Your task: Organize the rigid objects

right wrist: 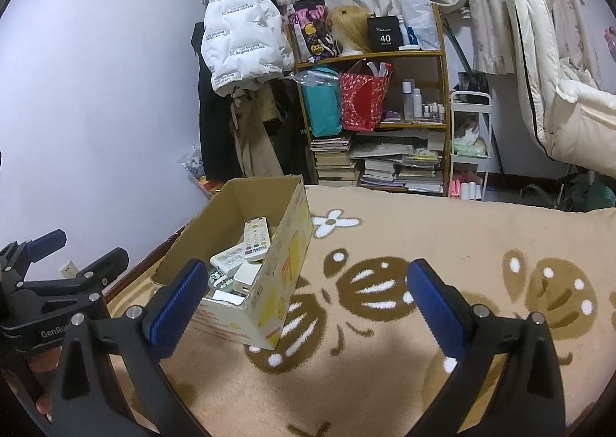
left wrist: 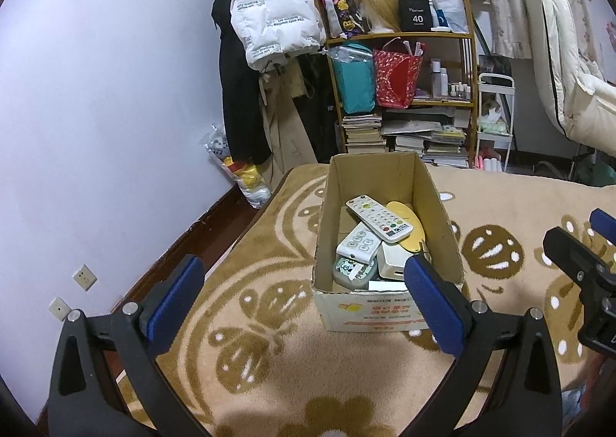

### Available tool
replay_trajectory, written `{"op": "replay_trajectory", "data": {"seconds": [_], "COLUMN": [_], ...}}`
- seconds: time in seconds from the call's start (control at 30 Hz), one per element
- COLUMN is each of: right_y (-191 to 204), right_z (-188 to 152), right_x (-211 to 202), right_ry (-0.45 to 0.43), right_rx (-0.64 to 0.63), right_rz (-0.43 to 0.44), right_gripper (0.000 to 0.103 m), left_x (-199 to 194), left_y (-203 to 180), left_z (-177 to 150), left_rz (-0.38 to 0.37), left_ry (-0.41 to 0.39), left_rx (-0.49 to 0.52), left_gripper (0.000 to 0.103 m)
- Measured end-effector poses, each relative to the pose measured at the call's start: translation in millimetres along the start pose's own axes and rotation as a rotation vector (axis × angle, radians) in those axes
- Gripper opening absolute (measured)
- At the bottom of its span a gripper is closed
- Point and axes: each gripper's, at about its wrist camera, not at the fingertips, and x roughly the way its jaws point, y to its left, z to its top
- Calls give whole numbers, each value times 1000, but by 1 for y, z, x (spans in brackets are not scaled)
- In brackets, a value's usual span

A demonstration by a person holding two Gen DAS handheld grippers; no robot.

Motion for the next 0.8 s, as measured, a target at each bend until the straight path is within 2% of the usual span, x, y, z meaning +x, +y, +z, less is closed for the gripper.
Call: {"op": "replay_trajectory", "data": {"seconds": [0.2,0.8], "right_y": [2,1], "right_z": [-1,2], "right_x": [3,4], "right_ry": [0,-7], "right_rx": [-9,-37], "right_rz": [13,-22], "right_gripper": [103,103], "left_x": [3,6], "left_y": [3,0], "left_z": [-1,-2], "left_rz": [2,0], "left_ry": [6,9], "left_rx": [-17,-11], "left_gripper": [102,102]}}
